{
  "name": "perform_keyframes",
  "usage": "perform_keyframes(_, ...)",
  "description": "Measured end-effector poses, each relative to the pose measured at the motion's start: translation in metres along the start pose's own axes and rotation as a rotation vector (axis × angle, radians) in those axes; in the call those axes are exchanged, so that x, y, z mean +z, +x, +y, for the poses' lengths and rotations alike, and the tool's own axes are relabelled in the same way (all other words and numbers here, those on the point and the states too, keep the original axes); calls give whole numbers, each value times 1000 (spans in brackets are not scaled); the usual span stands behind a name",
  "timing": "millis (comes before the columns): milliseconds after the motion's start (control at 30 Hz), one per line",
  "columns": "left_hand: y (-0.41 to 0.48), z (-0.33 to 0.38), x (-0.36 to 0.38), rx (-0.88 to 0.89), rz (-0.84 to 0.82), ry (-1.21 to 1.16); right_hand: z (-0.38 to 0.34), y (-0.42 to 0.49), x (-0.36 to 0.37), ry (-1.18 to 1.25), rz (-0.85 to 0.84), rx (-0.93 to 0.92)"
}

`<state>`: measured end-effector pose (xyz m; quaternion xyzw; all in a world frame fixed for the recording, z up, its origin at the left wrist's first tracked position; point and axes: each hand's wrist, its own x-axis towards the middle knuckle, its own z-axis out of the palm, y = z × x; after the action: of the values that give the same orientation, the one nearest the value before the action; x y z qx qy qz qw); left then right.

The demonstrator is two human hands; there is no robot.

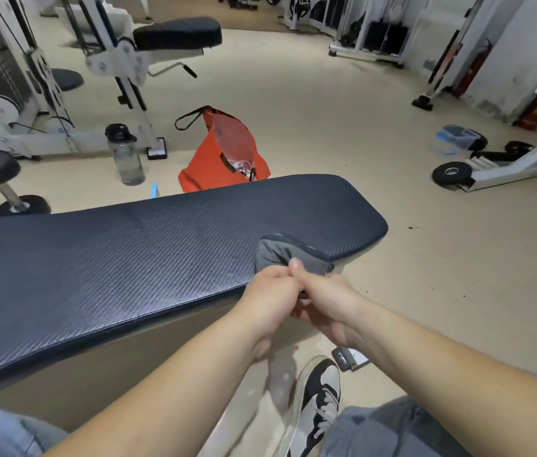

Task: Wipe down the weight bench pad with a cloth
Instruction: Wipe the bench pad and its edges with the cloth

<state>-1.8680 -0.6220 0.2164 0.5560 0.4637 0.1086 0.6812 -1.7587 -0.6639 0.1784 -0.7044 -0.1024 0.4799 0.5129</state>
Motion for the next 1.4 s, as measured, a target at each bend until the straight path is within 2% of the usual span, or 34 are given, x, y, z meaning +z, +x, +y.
perform_keyframes(100, 13, -2, -3, 56, 149, 213, 12, 15, 2, -15, 79, -17)
perform_keyframes(200, 20, -3, -3, 141, 221, 323, 6, 33, -7, 16, 199, -14)
perform_keyframes(333, 23, 10, 10, 231, 203, 362, -12, 58, -22, 188, 416, 102)
perform_keyframes(500, 32, 23, 29, 308, 176, 444, -40, 101, -55, 451, 737, 121)
perform_keyframes(567, 41, 26, 32, 340, 165, 498, -55, 108, -78, 431, 866, 119)
perform_keyframes(633, 52, 27, 32, 379, 159, 539, -66, 119, -96, 360, 917, 74)
perform_keyframes(733, 71, 30, 29, 432, 155, 577, -72, 140, -101, 269, 840, 82)
perform_keyframes(900, 105, 42, 18, 511, 150, 610, -92, 172, -102, -247, 904, 92)
perform_keyframes(967, 119, 49, 13, 546, 160, 634, -107, 187, -114, -540, 783, 2)
perform_keyframes(1033, 135, 56, 11, 588, 174, 643, -121, 207, -125, -725, 641, -110)
perform_keyframes(1133, 156, 65, 13, 625, 147, 668, -140, 242, -125, -790, 510, -178)
perform_keyframes(1233, 180, 71, 10, 643, 126, 734, -158, 281, -111, -780, 449, -213)
perform_keyframes(1400, 200, 73, -9, 650, 152, 988, -186, 313, -76, -893, 328, -242)
